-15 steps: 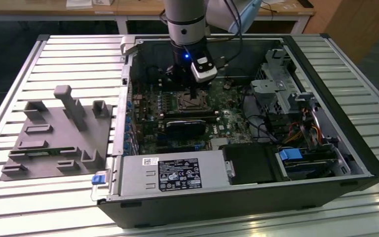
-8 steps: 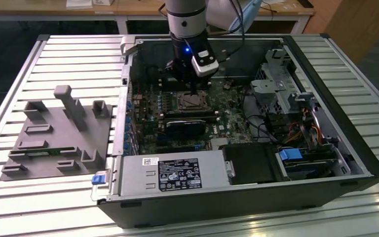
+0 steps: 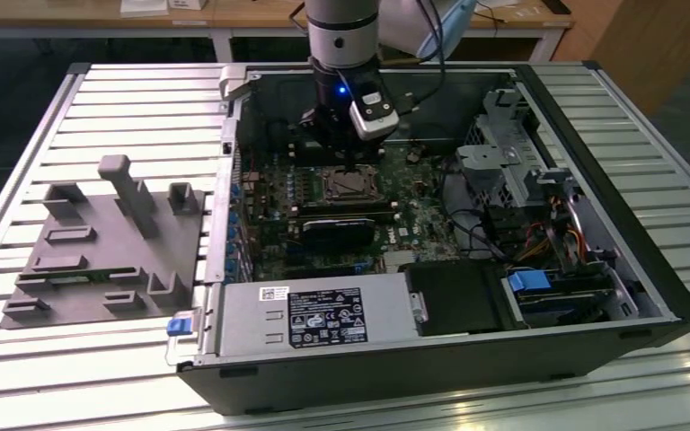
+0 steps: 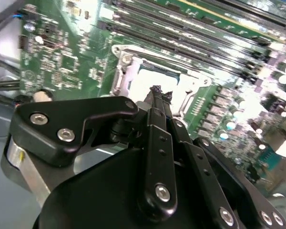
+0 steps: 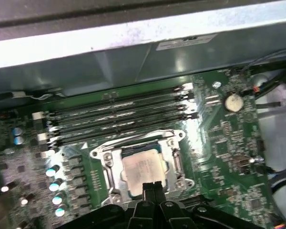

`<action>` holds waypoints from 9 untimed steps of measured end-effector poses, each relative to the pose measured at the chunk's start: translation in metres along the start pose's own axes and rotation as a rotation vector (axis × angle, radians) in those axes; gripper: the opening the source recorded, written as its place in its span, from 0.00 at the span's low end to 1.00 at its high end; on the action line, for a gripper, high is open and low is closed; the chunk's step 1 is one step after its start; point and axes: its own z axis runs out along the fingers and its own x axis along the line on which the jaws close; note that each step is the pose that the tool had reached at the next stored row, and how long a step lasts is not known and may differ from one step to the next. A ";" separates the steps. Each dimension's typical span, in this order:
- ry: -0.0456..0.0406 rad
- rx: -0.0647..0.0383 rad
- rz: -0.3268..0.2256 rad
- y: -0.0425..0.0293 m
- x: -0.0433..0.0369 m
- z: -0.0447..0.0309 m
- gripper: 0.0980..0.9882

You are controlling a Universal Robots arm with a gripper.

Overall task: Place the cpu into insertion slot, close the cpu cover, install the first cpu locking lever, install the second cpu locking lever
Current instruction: 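Install the first cpu locking lever, then install the second cpu locking lever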

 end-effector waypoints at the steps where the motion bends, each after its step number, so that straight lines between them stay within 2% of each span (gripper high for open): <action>1: 0.0014 0.000 0.000 0.0000 0.0000 0.0000 0.00; 3: 0.0022 0.001 0.000 0.0000 0.0000 -0.0001 0.00; 5: 0.0108 0.002 0.000 0.0000 0.0000 0.0000 0.00; 9: 0.0122 0.003 0.000 0.0000 0.0000 0.0000 0.00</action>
